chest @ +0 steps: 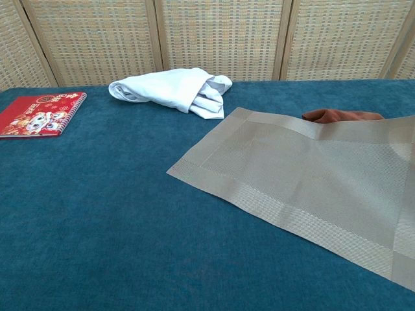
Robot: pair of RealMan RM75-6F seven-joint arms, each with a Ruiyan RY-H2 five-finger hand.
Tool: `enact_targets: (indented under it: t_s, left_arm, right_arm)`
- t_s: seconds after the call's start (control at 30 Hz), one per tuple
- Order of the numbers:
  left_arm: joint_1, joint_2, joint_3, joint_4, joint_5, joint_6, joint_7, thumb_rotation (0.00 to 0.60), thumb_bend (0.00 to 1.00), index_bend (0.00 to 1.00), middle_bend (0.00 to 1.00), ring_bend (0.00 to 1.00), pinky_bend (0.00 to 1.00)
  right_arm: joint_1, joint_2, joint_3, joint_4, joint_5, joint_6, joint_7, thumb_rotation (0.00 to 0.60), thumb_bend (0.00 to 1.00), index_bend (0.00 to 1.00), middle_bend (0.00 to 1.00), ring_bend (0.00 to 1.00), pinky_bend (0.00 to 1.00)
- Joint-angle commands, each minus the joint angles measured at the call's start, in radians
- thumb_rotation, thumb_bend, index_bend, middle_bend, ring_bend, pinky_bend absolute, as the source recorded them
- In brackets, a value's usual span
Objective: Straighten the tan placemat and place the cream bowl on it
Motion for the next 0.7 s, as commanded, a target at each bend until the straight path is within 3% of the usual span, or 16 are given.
enact_targets:
  t_s: [0.03, 0.17, 0.4, 0.7]
  left_arm:
    - [-0.102, -0.020, -0.040, 0.006, -0.011, -0.102, 0.078, 0.600, 0.10, 0.00, 0.00, 0.00, 0.00]
    - [-0.209, -0.074, -0.076, 0.034, -0.071, -0.212, 0.173, 0.600, 0.10, 0.00, 0.00, 0.00, 0.00]
    - [-0.351, -0.194, -0.103, 0.105, -0.152, -0.316, 0.301, 0.600, 0.10, 0.00, 0.00, 0.00, 0.00]
    - [-0.477, -0.323, -0.099, 0.218, -0.259, -0.389, 0.440, 0.600, 0.01, 0.00, 0.00, 0.00, 0.00]
  right_arm:
    - [-0.008, 0.013, 0.008, -0.007, 0.000, 0.007, 0.028, 0.600, 0.29, 0.00, 0.00, 0.00, 0.00]
    - [-0.008, 0.020, 0.010, -0.003, 0.004, -0.007, 0.048, 0.600, 0.29, 0.00, 0.00, 0.00, 0.00]
    - [-0.010, 0.022, 0.017, -0.001, 0.001, -0.001, 0.059, 0.600, 0.29, 0.00, 0.00, 0.00, 0.00]
    - [-0.014, 0.030, 0.027, 0.004, 0.010, -0.007, 0.093, 0.600, 0.29, 0.00, 0.00, 0.00, 0.00]
